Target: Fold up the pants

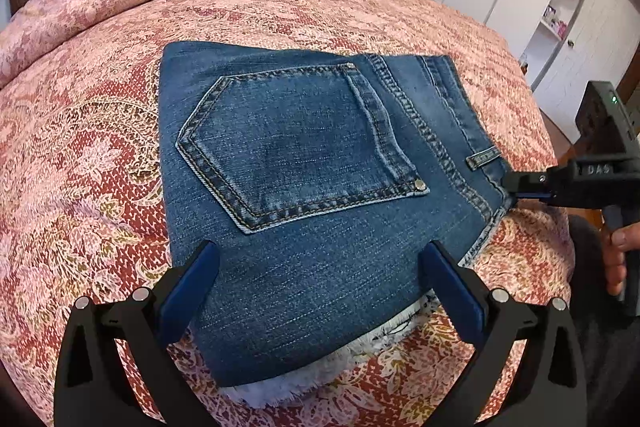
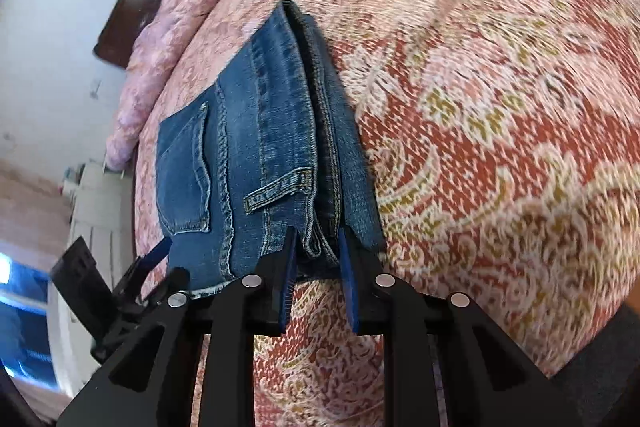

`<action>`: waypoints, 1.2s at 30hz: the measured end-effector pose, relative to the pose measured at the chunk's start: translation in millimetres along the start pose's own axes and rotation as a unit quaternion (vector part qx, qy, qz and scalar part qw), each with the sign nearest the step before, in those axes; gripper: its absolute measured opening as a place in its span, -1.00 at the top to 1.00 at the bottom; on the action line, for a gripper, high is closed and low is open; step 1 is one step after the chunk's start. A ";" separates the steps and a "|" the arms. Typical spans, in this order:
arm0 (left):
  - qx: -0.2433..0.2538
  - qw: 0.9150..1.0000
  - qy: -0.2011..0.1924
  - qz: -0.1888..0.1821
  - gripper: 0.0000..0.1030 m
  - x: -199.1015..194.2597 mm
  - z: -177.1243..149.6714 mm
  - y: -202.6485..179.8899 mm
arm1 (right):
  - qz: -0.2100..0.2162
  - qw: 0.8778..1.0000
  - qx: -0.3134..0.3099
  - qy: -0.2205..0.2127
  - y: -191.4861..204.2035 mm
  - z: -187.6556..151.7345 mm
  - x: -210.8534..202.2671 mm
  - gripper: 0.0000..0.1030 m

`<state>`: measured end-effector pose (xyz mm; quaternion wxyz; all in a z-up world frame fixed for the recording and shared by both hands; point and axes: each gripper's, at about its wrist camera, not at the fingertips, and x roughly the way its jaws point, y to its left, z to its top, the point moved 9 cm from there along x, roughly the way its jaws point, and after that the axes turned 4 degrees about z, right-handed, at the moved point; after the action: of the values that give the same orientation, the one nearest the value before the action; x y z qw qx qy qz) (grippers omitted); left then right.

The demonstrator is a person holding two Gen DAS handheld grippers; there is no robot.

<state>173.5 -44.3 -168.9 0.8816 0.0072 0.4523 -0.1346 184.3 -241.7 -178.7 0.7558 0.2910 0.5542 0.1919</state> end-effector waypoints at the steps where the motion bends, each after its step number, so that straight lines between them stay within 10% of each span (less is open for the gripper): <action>1: -0.002 1.000 -0.001 -0.001 -0.96 -0.2 0.4 -0.3 | 0.000 1.000 0.007 0.006 -1.2 -0.7 -2.1 0.61; 7: -0.013 1.000 -0.005 -0.002 -0.96 2.1 3.8 3.4 | 0.009 0.997 0.029 -0.078 24.2 29.7 -57.0 0.54; 10: -0.012 1.000 -0.008 0.001 -0.96 2.2 3.4 3.2 | 0.046 0.997 -0.029 -0.055 73.6 49.7 -37.6 0.53; 13: -0.015 1.000 -0.008 0.001 -0.96 2.4 3.9 4.1 | 0.051 0.989 -0.137 -0.007 143.9 65.4 15.3 -0.09; 20: -0.023 1.000 -0.008 0.004 -0.96 2.9 3.5 4.3 | 0.056 0.966 -0.245 0.067 222.3 71.4 109.9 -0.09; 29: -0.030 0.999 -0.016 -0.005 -0.96 1.2 1.6 8.3 | -0.036 0.955 -0.261 0.139 195.6 79.2 201.2 -0.04; 33: -0.044 0.999 -0.014 -0.016 -0.96 1.9 2.7 12.8 | -0.063 0.944 -0.295 0.132 201.6 75.2 200.8 -0.04; 36: -0.042 0.999 -0.014 -0.015 -0.96 2.1 1.5 12.5 | -0.024 0.958 -0.266 0.101 209.3 74.1 169.3 -0.04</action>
<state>179.0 -32.9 -171.1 0.8854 -0.0381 0.4450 -0.1288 314.3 3.6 -149.0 0.7505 0.0448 0.5632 0.3428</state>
